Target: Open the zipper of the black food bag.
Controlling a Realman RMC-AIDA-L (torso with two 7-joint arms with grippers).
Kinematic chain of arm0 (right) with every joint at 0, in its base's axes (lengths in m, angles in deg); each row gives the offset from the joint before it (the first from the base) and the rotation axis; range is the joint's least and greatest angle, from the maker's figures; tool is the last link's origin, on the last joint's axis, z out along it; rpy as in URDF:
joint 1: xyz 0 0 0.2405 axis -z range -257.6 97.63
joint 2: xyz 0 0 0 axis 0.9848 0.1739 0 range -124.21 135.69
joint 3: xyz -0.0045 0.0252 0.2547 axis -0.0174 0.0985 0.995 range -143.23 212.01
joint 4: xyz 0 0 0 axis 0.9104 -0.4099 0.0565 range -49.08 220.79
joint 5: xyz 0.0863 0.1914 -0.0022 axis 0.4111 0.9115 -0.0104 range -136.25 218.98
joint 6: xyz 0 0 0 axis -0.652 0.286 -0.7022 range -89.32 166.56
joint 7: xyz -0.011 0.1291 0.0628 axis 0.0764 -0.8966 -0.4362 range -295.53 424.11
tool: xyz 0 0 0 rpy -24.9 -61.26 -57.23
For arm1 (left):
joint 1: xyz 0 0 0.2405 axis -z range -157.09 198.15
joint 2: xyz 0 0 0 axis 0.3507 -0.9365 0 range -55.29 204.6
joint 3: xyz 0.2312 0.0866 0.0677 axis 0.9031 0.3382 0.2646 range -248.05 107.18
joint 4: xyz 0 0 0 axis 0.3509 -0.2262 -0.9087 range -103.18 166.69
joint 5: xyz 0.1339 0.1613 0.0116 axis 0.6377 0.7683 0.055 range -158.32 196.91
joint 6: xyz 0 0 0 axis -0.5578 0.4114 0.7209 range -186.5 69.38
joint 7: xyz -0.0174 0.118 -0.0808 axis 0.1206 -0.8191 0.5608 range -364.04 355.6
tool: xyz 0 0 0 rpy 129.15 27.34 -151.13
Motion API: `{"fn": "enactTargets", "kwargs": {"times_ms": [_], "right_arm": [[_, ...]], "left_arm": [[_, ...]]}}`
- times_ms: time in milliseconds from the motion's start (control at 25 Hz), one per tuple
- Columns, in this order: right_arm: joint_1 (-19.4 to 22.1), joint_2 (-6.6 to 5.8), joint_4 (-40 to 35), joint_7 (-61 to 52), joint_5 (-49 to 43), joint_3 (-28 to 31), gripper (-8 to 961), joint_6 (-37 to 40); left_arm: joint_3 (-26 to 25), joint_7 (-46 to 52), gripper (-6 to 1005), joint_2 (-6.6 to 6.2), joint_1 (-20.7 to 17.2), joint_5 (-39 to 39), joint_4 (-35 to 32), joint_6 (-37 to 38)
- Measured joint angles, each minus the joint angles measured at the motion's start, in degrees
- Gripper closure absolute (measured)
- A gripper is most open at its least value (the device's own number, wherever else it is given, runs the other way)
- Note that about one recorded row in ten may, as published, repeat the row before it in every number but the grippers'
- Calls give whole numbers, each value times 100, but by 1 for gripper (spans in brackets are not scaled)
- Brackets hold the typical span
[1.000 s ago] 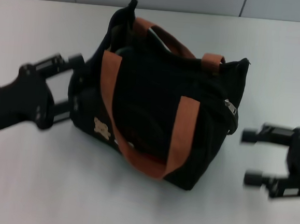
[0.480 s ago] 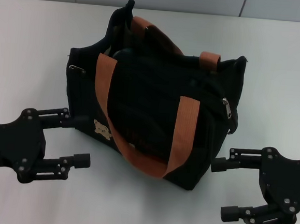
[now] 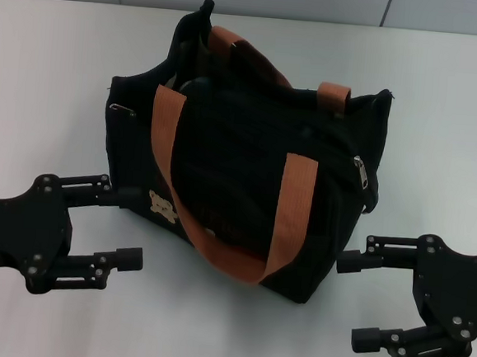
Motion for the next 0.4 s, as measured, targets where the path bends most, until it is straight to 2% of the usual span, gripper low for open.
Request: {"fn": "enactTargets", "kwargs": {"times_ms": [400], "right_arm": [[-3,10,0,2,1,-2,126,0]], "left_arm": [[-2,1,301,25,28,2,-4,2]]}}
